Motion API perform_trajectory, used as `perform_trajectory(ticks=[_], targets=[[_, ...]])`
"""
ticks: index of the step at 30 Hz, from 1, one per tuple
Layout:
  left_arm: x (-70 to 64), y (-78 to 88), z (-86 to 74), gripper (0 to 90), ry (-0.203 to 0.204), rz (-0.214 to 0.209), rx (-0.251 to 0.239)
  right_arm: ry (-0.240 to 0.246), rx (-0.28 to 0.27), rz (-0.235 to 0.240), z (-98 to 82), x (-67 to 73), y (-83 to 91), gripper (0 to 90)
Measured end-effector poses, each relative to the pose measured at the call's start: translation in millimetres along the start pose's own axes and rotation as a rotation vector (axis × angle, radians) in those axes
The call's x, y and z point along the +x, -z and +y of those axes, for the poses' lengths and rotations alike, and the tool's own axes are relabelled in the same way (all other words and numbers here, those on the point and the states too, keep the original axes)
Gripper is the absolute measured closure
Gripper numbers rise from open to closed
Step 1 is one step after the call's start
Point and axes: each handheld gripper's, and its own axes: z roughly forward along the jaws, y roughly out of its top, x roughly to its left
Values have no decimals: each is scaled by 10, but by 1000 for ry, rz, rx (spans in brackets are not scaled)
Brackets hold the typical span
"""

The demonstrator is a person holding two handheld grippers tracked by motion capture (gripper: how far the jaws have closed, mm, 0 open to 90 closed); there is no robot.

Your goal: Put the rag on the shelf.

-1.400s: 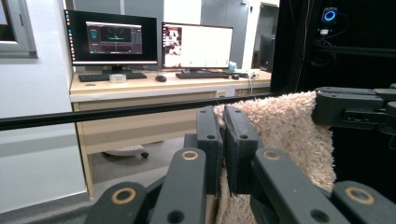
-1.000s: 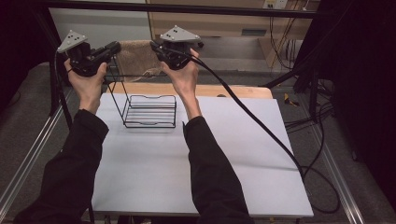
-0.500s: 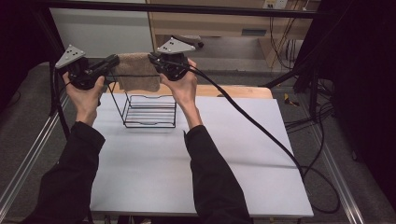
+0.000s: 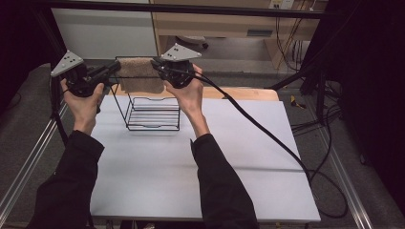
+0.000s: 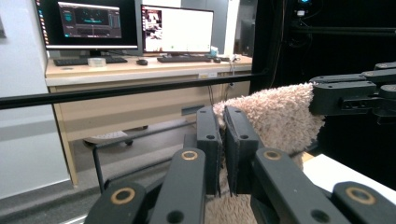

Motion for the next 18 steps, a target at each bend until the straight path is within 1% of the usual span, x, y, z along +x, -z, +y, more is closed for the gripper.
perform_trajectory(ticks=[4,9,14,18], targets=[[-4,19,-57,849,2,-11,27,9,15,12,-45,43,36,851],[-32,76,-84,847,-17,-8,45,33,33,20,-70,117,65,850],[-60,102,-108,839,-15,-14,73,23,48,32,-142,144,84,849],[-68,135,-67,814,-4,-12,99,17,54,38,-183,159,91,850]])
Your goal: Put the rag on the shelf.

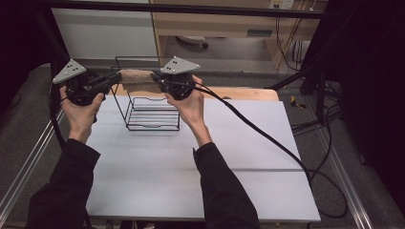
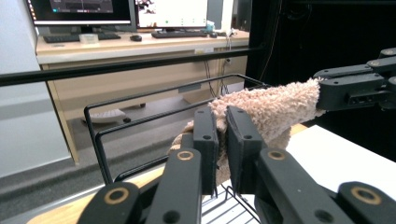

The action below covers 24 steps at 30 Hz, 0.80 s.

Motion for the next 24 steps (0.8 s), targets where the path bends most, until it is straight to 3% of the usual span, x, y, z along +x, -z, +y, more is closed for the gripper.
perform_trajectory(ticks=[7,9,12,16,19,24], targets=[[-5,86,216,770,35,-1,-31,16,12,7,-25,37,-1,850],[-32,70,285,784,25,-1,-23,18,16,6,-35,50,-8,850],[-87,-1,358,834,18,-18,8,24,19,8,-48,60,-10,849],[-89,-157,381,881,22,-24,90,13,16,14,-73,55,-7,849],[-74,-228,342,897,32,-39,143,11,20,19,-96,58,-3,846],[-60,-202,219,899,49,-70,180,-1,30,31,-125,54,4,835]])
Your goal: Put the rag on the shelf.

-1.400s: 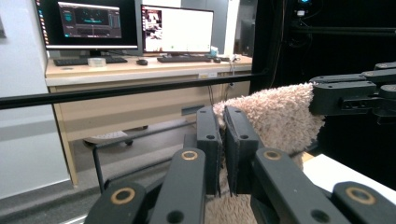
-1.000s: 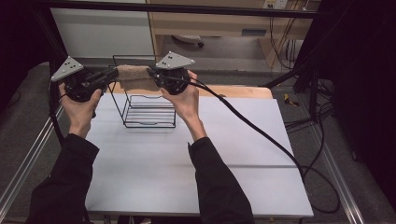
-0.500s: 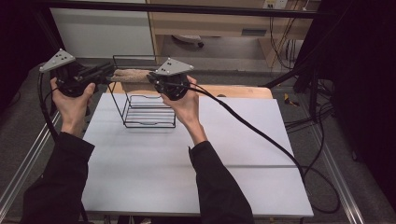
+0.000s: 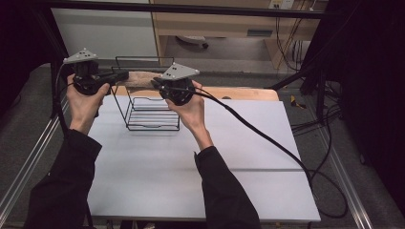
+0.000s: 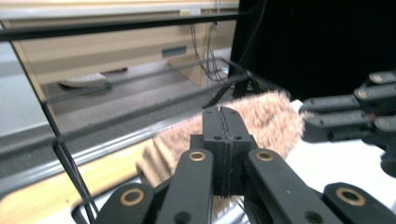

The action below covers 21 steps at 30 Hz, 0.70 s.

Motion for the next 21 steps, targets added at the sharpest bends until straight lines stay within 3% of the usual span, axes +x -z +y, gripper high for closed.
perform_trajectory(ticks=[9,13,16,21], targets=[[24,9,-138,900,-9,4,28,-26,30,28,-6,18,19,764],[29,1,-182,900,-10,6,29,-42,9,38,26,21,68,716],[34,-16,-223,900,-19,10,35,-69,-2,43,43,3,75,735],[50,-40,-265,900,-30,19,34,-124,55,48,7,-21,24,832]])
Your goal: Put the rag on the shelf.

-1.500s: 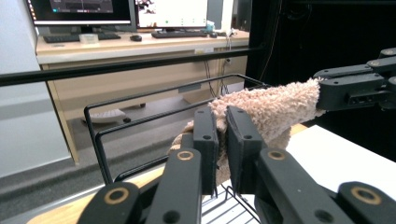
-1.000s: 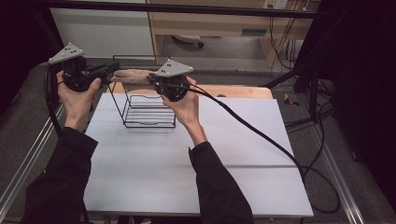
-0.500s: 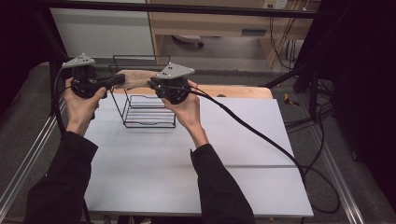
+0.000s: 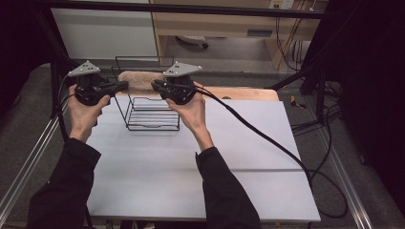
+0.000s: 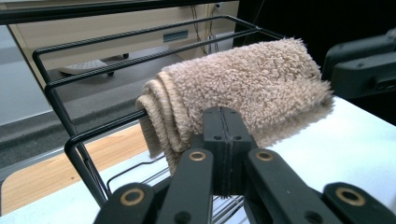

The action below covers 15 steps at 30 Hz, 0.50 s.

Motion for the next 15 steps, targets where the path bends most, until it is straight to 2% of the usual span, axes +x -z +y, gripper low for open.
perform_trajectory(ticks=[6,9,15], targets=[[-7,-49,-34,900,-21,16,3,-39,56,-32,-119,-50,-85,890],[1,-80,-47,900,-21,22,2,-57,60,-51,-171,-94,-119,892],[7,-105,-64,898,-16,25,-2,-57,51,-59,-208,-106,-152,880]])
